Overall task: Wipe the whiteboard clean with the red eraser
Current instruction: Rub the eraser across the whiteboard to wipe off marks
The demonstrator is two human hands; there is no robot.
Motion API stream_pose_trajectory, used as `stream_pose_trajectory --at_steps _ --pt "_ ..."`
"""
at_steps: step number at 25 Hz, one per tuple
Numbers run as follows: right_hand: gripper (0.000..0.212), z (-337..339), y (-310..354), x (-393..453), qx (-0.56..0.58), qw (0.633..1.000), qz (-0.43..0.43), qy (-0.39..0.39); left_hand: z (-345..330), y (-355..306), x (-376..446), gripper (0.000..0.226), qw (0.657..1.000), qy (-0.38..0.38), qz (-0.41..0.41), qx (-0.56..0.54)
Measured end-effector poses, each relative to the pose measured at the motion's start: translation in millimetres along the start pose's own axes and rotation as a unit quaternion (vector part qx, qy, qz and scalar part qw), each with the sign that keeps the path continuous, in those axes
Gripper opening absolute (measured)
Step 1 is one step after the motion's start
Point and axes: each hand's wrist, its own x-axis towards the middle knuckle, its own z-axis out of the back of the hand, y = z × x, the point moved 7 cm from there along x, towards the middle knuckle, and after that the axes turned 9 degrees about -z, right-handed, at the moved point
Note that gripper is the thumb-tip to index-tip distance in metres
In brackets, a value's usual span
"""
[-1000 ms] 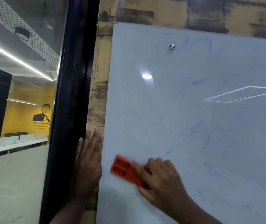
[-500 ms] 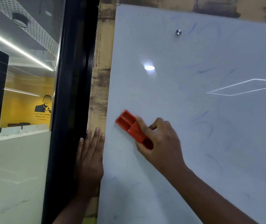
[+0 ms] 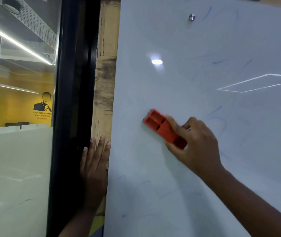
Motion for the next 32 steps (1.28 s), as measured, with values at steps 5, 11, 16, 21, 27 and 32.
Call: stream_pose_trajectory --at_steps 5,11,16,21,27,32 --pt "0.072 -23.0 39.5 -7.5 0.040 0.999 -0.005 0.034 1.6 -0.3 0.6 0.048 0.999 -0.004 0.006 -0.031" --pt "0.064 -39.5 68.5 -72.0 0.001 0.986 0.146 0.077 0.0 0.3 -3.4 0.049 1.000 0.006 -0.004 -0.004" --pt "0.068 -19.5 45.1 26.7 -0.002 0.999 0.032 0.005 1.5 -0.7 -2.7 0.049 1.000 -0.005 -0.001 -0.019" --pt "0.074 2.3 -2.3 61.5 0.039 0.989 -0.138 -0.015 0.0 0.6 -3.8 0.049 1.000 0.004 -0.001 -0.016" --pt "0.071 -28.2 65.1 3.1 0.022 0.998 0.043 0.039 2.6 -2.5 -2.7 0.049 1.000 -0.004 -0.006 -0.002" --pt "0.071 -31.8 65.6 -37.4 -0.017 0.989 0.128 0.073 2.6 -1.1 -3.9 0.057 1.000 -0.010 -0.004 0.004"
